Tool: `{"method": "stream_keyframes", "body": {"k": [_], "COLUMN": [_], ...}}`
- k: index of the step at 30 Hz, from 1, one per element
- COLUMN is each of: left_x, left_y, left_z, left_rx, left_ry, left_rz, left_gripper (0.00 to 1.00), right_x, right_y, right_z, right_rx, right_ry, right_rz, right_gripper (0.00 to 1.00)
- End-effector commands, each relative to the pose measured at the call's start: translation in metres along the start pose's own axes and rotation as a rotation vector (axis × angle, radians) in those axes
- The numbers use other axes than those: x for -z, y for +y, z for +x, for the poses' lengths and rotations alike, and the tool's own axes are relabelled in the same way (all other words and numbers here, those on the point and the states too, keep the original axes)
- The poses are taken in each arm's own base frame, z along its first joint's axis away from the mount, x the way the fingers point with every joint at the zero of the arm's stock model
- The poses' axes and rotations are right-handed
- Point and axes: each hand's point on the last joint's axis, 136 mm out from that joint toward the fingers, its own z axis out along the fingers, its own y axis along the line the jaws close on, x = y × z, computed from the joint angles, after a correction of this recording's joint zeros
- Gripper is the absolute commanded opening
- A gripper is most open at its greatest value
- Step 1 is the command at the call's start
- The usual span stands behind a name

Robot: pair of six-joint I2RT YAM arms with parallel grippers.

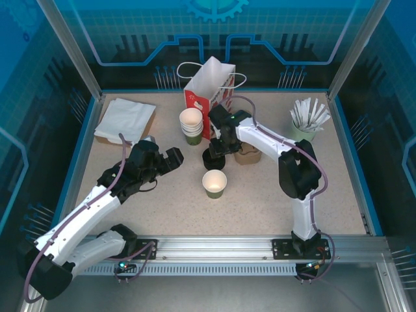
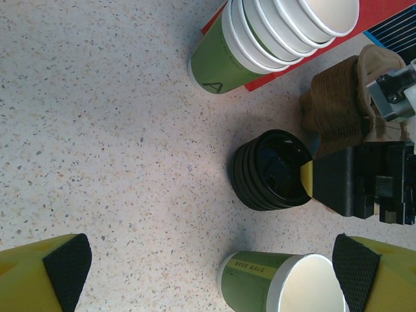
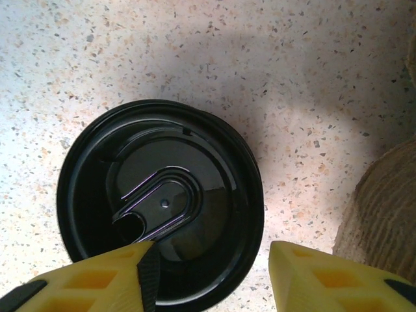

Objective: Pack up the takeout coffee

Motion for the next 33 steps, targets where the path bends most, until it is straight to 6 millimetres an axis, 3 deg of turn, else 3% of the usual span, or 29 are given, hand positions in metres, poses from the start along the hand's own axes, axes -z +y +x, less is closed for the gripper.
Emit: {"method": "stream_keyframes", "body": {"k": [1,13,33], "left_x": [0.003,0.003,0.003], "left_y": [0.001,0.000,-0.001], "left_z": [-0.008,-0.008,-0.008], "left_rx": [0.013,0.014,0.018], "left_ry": [-0.033,-0.032,-0.031], "left_rz": [-0.006,-0.007,-0.003], "left_gripper": [0.99,0.99,0.99], "right_x": [-0.002,-0.012,0.004], "right_y": [0.001,-0.002,-0.003], "right_z": [0.002,0.005,0.000], "right_rx": [0.010,0.013,0.022], "right_ry": [0.023,0.047,0.006], "right_rz": [0.025,0.043,0.049], "right_gripper": [0.49,0.37,0.21]}}
